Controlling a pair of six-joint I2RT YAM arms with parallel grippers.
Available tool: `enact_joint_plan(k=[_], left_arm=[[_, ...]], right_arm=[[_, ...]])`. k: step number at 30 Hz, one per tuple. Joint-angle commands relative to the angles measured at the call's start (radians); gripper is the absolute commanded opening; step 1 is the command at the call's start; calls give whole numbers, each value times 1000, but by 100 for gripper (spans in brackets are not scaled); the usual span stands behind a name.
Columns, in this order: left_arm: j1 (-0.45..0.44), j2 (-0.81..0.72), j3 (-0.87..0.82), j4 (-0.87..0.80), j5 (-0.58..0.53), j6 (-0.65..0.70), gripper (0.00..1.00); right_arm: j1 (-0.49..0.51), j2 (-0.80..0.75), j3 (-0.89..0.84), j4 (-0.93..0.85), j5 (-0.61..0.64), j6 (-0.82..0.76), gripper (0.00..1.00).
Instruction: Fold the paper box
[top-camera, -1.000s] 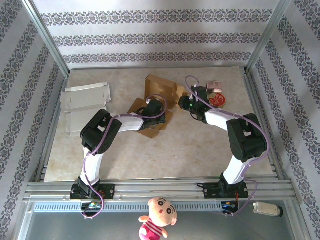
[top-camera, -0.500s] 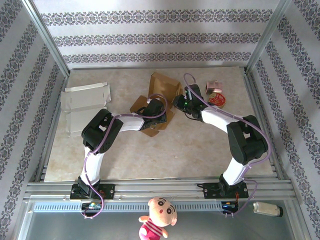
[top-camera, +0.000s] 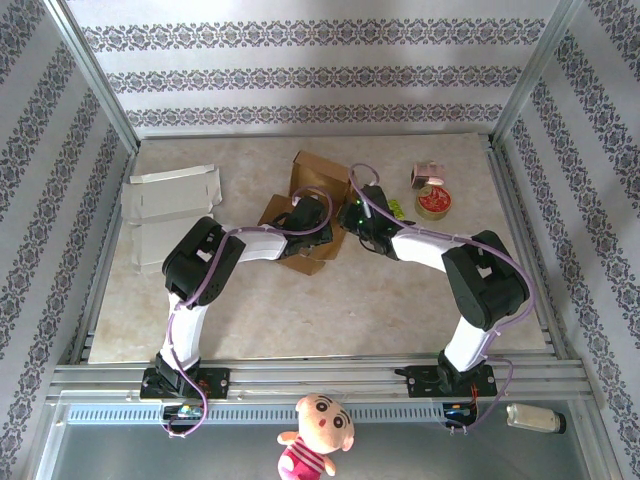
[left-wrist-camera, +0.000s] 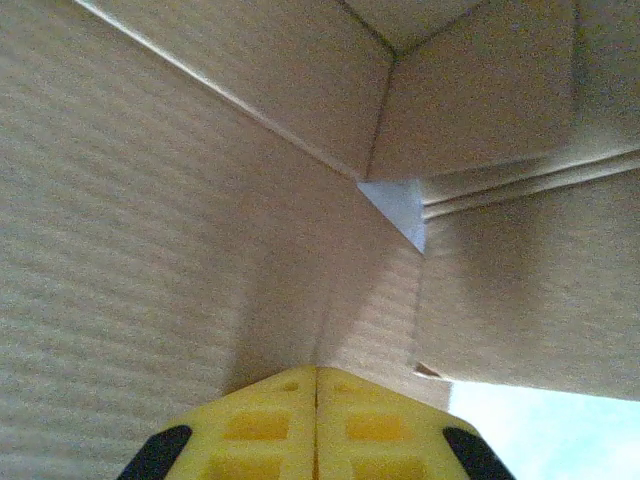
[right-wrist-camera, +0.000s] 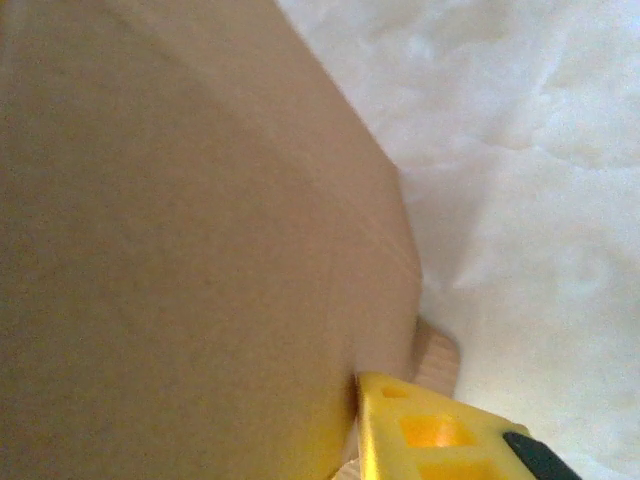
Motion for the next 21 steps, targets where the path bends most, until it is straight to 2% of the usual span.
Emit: enact_joint_plan(k=[1,5,9,16,19,21], left_arm=[[17,-47,-38,-43,11,-6,14],[26,-124,-64,-47,13,0,29],[33,-205,-81,-108,-21,49,34],[64,-282,-92,-345,-196,230,35],[103,-284,-114,-381,-187,267,33],[126,-267,-118,-384,-133,293,30]], right_arm=[[16,27,-51,77,48,-28,24],[22,35,-63,93,59,-57,22],[27,32,-59,97,62,-76,21],[29,23,-47,92,70,-102,18],[29,24,-45,91,70,-102,16],[29,26,-40,90,70,-104,14]])
